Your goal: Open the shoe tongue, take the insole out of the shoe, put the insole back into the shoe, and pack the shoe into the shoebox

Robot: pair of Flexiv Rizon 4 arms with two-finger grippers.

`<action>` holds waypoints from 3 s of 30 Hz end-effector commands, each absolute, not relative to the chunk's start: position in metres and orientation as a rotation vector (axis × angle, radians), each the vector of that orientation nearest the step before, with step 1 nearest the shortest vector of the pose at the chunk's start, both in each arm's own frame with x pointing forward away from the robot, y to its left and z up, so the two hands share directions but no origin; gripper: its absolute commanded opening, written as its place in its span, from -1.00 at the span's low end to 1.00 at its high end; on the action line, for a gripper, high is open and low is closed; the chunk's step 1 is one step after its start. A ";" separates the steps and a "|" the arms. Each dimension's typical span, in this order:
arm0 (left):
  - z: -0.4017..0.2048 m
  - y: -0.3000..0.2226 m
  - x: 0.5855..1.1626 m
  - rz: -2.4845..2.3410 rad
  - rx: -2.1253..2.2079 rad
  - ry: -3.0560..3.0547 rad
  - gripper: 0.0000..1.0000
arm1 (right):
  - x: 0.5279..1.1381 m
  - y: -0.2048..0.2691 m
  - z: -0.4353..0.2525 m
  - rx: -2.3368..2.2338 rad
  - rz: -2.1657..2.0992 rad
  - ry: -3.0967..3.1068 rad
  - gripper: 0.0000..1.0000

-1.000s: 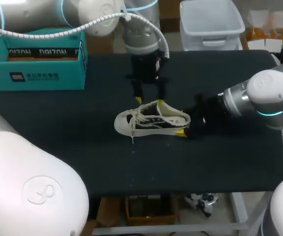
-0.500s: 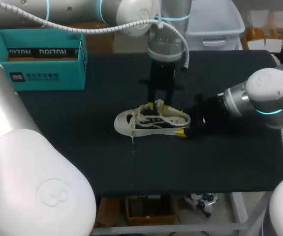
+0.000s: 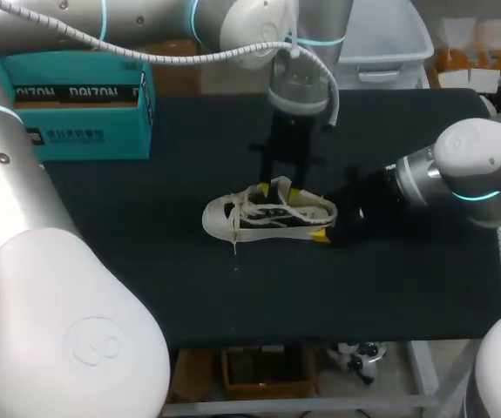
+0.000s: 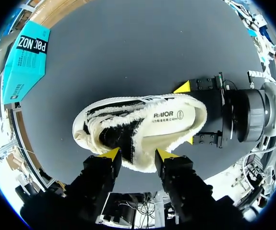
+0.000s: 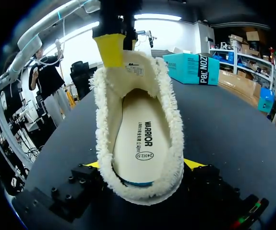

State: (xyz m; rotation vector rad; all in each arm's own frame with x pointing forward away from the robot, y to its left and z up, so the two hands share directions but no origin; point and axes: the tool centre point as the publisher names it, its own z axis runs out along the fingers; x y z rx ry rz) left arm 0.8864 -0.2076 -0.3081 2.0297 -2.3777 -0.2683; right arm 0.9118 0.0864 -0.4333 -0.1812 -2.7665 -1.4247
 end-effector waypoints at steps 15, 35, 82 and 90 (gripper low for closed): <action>-0.309 -0.192 0.887 -0.247 2.008 -2.402 -1.00 | 0.911 0.085 -0.444 -0.178 -1.430 -2.763 -1.00; -0.298 -0.095 0.900 0.231 1.912 -2.187 -1.00 | 0.911 0.085 -0.444 -0.178 -1.430 -2.763 -1.00; -0.225 -0.166 0.876 0.272 0.258 -2.900 -1.00 | 0.911 0.085 -0.444 -0.178 -1.430 -2.763 -1.00; -0.216 -0.187 0.891 -0.061 -0.087 -3.003 -1.00 | 0.911 0.085 -0.444 -0.178 -1.430 -2.763 -1.00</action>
